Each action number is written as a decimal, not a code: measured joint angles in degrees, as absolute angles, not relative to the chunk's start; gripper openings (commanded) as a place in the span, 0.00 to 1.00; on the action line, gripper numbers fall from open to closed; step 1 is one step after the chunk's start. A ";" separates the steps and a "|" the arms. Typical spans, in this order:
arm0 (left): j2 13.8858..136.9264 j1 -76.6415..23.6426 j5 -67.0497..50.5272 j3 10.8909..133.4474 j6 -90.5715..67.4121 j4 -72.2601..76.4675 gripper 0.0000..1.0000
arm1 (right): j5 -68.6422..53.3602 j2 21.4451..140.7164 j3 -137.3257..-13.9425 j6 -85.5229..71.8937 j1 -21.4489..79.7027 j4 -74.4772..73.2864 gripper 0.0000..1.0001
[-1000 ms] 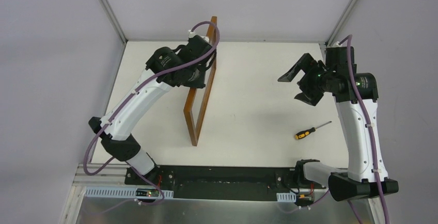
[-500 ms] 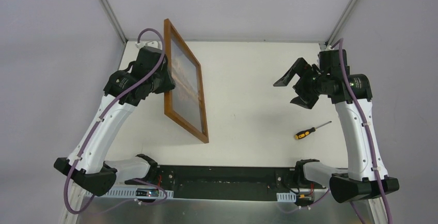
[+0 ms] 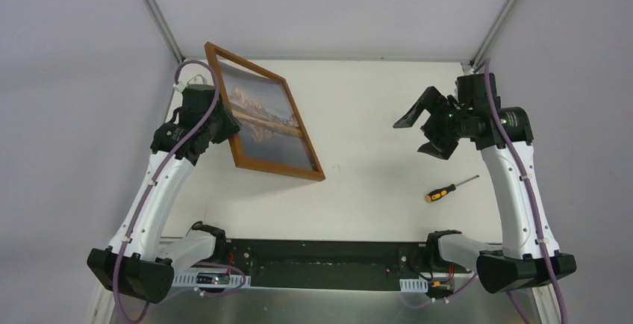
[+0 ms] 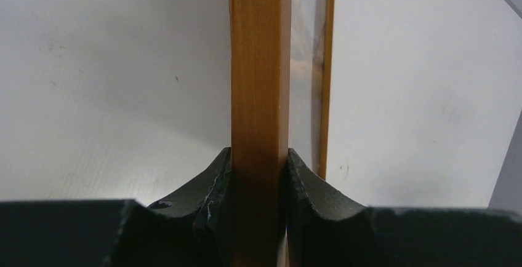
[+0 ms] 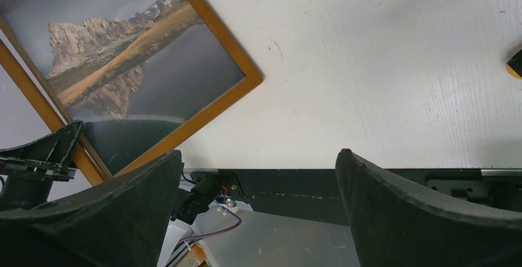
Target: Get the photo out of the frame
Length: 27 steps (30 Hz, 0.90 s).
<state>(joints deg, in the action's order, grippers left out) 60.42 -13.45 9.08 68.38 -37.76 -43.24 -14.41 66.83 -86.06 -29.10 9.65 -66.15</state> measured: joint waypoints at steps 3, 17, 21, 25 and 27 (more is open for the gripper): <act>60.58 -11.07 8.84 66.04 -36.86 -41.60 0.00 | -14.44 66.92 -85.21 -29.10 9.69 -66.22 0.99; 61.69 -1.02 6.92 58.98 -28.88 -39.07 0.00 | -14.85 67.11 -83.18 -29.06 10.15 -66.11 0.99; 61.84 -1.02 6.92 57.08 -28.69 -39.42 0.00 | -15.03 67.13 -82.67 -29.04 10.44 -65.84 0.99; 61.89 -1.02 6.92 55.94 -28.49 -39.72 0.00 | -15.07 67.20 -82.52 -28.93 10.48 -65.80 0.99; 61.89 -0.99 7.03 55.68 -28.29 -39.75 0.00 | -15.11 67.20 -82.28 -28.88 10.59 -65.76 0.99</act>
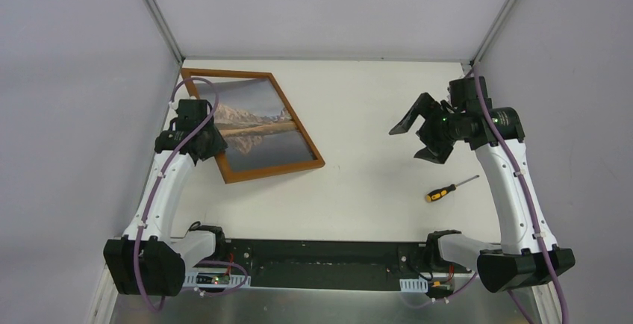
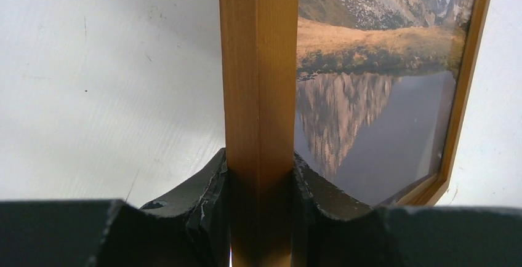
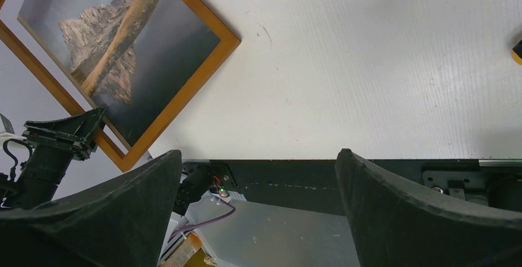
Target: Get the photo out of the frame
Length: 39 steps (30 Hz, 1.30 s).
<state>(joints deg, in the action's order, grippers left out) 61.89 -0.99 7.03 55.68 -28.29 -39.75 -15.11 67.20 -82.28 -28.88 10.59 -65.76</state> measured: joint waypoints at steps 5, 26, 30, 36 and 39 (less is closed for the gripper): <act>61.93 0.12 7.09 55.31 -27.14 -39.81 0.03 | -15.29 67.22 -81.56 -28.86 10.79 -65.76 0.99; 64.95 1.39 3.68 55.31 -17.04 -39.40 0.00 | -15.27 68.16 -80.95 -28.80 11.79 -65.39 0.99; 68.34 1.54 -0.12 55.31 -8.75 -38.09 0.00 | -15.25 68.47 -80.97 -28.27 12.14 -65.43 0.99; 74.19 1.50 -3.53 55.66 0.47 -33.98 0.00 | -15.09 69.30 -80.97 -27.64 13.13 -66.28 0.99; 81.10 1.50 -5.17 58.19 0.91 -32.73 0.00 | -14.81 69.52 -80.97 -27.49 13.78 -66.85 0.99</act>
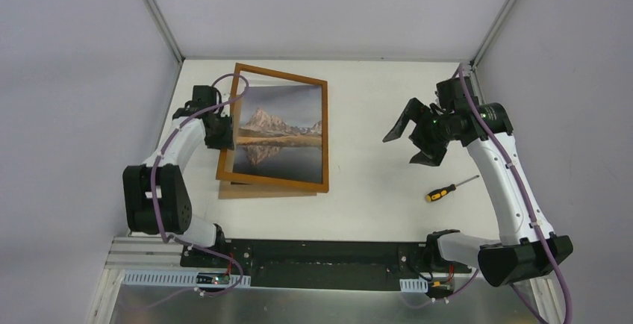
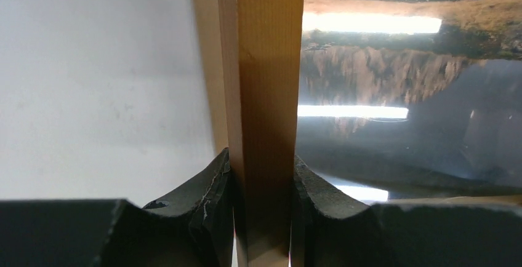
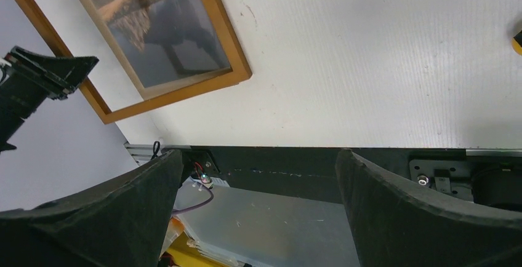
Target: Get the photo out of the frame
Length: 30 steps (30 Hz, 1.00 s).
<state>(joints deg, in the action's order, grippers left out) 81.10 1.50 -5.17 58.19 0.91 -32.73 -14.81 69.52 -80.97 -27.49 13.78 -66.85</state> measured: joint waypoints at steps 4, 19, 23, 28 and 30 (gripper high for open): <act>87.07 1.50 -7.86 60.99 -0.30 -30.30 0.00 | -14.24 69.58 -80.97 -27.35 14.37 -67.16 0.99; 78.04 1.50 -12.49 63.90 -3.92 -40.34 0.00 | -11.44 69.91 -73.56 -22.13 31.97 -56.86 0.99; 77.34 1.48 -12.84 64.31 -6.13 -42.74 0.00 | -5.08 70.65 -70.85 -17.37 47.16 -47.24 0.99; 77.34 1.45 -12.47 64.31 -8.08 -43.55 0.00 | 4.97 77.25 -71.90 -8.97 61.39 -38.00 0.99; 77.32 1.45 -12.23 64.31 -8.49 -43.79 0.00 | 8.60 82.81 -75.64 -4.84 65.34 -37.45 0.99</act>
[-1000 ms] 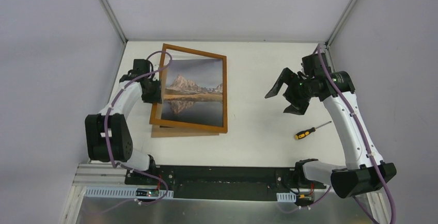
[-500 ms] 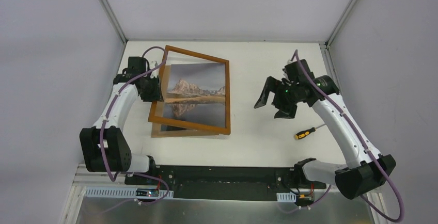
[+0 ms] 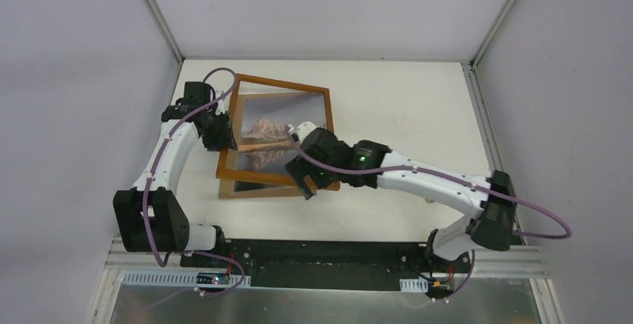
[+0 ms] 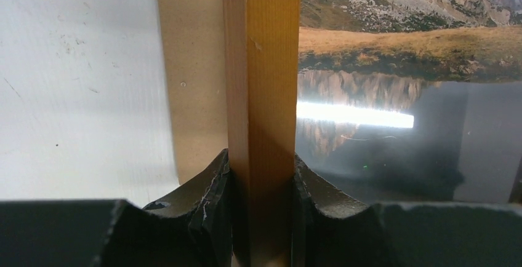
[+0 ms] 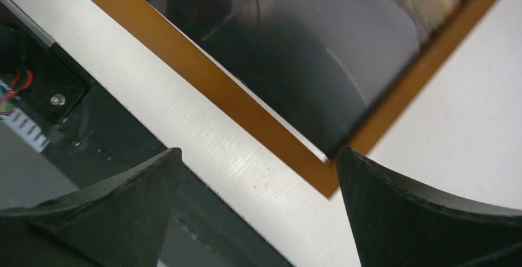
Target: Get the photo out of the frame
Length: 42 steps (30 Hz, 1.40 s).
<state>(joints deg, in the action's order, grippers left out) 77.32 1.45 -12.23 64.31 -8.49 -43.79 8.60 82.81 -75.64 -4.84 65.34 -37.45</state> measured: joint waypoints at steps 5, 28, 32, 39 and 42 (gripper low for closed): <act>76.90 1.45 -11.84 64.31 -9.52 -44.64 0.00 | 18.06 94.35 -82.21 5.45 73.76 -34.35 0.99; 76.77 0.86 -15.68 70.46 -14.13 -52.49 0.56 | 40.99 112.25 -92.33 27.64 83.46 -27.97 0.00; 76.77 1.06 -15.29 72.66 -17.19 -53.87 0.67 | 40.10 112.14 -91.85 26.55 82.56 -27.22 0.00; 76.40 2.17 -8.60 79.68 -20.60 -59.22 0.80 | 33.71 107.24 -86.76 24.77 80.01 -23.40 0.00; 76.49 2.37 -2.35 84.75 -22.74 -64.23 0.83 | 31.46 104.95 -85.21 25.74 79.68 -19.40 0.00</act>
